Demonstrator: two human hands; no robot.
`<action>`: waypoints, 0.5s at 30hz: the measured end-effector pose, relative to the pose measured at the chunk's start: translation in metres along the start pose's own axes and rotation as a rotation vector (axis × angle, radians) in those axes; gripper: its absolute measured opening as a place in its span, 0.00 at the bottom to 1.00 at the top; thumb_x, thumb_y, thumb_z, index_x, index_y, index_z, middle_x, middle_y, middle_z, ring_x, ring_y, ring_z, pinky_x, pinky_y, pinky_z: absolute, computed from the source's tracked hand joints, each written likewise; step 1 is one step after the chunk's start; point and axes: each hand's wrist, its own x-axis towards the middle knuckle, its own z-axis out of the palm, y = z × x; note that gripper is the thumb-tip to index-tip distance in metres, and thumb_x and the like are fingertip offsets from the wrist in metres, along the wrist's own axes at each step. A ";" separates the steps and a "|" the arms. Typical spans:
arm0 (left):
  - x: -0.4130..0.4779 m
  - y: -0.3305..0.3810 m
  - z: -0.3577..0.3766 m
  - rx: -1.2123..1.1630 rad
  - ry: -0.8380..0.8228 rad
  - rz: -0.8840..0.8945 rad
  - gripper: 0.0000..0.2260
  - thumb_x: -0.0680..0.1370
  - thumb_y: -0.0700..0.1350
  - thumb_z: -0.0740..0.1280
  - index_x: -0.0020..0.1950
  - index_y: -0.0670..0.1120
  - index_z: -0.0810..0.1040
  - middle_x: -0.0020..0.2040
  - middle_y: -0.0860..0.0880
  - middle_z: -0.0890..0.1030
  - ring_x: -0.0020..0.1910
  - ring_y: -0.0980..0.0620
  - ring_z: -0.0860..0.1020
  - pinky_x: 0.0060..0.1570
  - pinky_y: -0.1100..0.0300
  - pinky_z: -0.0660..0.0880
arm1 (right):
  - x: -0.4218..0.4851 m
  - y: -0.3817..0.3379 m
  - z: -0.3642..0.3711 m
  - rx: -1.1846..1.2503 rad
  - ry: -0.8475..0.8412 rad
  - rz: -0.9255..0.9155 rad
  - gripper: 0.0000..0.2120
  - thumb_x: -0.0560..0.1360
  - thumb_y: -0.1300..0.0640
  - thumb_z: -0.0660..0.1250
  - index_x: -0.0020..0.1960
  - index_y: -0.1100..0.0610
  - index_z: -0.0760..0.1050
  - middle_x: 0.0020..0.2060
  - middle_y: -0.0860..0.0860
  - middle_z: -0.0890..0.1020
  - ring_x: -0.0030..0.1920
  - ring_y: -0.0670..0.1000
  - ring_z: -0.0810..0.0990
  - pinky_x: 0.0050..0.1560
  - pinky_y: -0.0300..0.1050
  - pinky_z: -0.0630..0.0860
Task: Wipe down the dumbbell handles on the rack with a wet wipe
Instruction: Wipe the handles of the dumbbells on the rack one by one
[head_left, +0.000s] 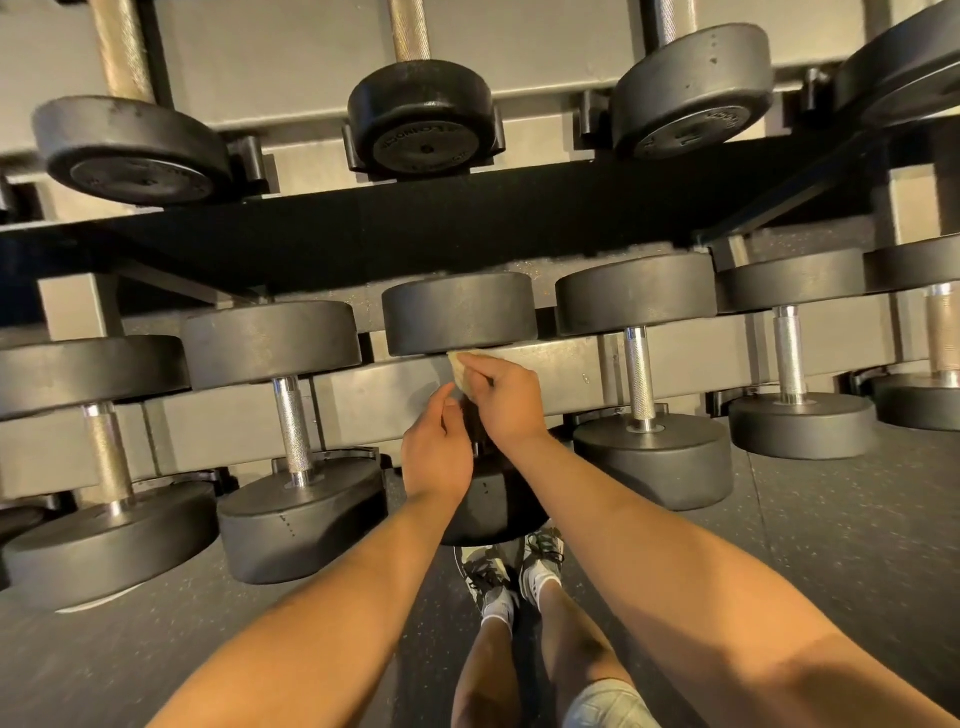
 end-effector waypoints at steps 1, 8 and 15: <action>0.000 0.000 0.000 -0.002 0.006 0.000 0.18 0.87 0.54 0.52 0.74 0.57 0.71 0.62 0.50 0.81 0.55 0.52 0.76 0.59 0.55 0.74 | 0.003 0.000 0.002 -0.017 -0.004 -0.002 0.14 0.81 0.63 0.64 0.65 0.56 0.79 0.60 0.52 0.83 0.59 0.46 0.78 0.62 0.31 0.69; -0.003 0.004 -0.001 0.004 0.032 0.017 0.16 0.86 0.51 0.52 0.69 0.56 0.75 0.52 0.52 0.80 0.44 0.57 0.75 0.49 0.61 0.68 | -0.014 0.029 0.003 -0.112 -0.119 0.046 0.15 0.81 0.59 0.65 0.66 0.50 0.79 0.61 0.51 0.83 0.60 0.51 0.80 0.64 0.43 0.75; -0.017 -0.020 -0.001 0.116 0.015 -0.009 0.16 0.86 0.50 0.54 0.64 0.53 0.79 0.54 0.48 0.84 0.52 0.46 0.80 0.50 0.55 0.75 | -0.036 0.031 -0.006 -0.260 -0.225 0.183 0.13 0.80 0.54 0.65 0.62 0.44 0.82 0.61 0.49 0.83 0.62 0.53 0.79 0.71 0.57 0.69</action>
